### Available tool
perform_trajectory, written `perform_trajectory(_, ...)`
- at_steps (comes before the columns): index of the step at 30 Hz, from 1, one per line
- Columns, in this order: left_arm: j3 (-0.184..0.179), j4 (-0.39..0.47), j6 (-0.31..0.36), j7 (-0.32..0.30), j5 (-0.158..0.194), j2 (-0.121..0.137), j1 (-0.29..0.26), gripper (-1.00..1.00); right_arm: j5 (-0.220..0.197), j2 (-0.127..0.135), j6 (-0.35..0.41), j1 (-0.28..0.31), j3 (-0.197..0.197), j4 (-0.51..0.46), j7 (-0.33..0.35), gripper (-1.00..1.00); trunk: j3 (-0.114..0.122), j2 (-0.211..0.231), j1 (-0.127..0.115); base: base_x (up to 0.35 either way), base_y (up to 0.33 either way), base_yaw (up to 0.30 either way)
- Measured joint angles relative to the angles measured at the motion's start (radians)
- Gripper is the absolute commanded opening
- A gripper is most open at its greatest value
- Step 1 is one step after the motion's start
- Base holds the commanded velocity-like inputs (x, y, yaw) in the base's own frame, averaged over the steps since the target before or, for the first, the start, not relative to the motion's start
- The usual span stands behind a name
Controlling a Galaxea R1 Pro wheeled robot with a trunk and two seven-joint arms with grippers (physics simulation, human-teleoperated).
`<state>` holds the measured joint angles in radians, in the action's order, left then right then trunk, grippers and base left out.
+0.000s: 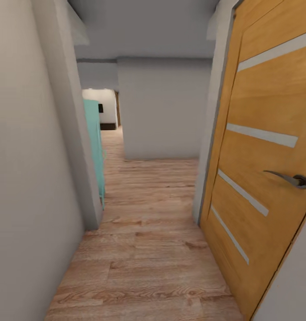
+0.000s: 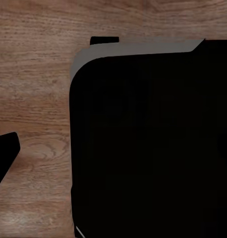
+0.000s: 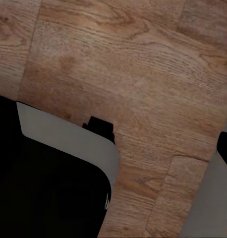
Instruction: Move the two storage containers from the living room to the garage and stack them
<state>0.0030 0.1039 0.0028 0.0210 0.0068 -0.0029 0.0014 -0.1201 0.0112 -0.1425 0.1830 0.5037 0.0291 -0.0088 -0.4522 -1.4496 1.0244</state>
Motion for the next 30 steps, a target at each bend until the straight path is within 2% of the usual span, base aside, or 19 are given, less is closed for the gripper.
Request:
perform_trajectory(25,0.000,-0.001,0.000,0.000,0.000,0.000,0.000,1.00,-0.003,0.000,0.000,0.000,0.000,0.000,0.001,1.00,0.000,0.000,0.000,0.323,0.000,0.012)
perform_trajectory(30,0.000,-0.001,0.000,0.000,0.000,0.000,0.000,1.00,-0.003,0.000,0.000,0.000,0.000,0.000,0.001,1.00,0.000,0.000,0.000,0.323,0.000,0.188)
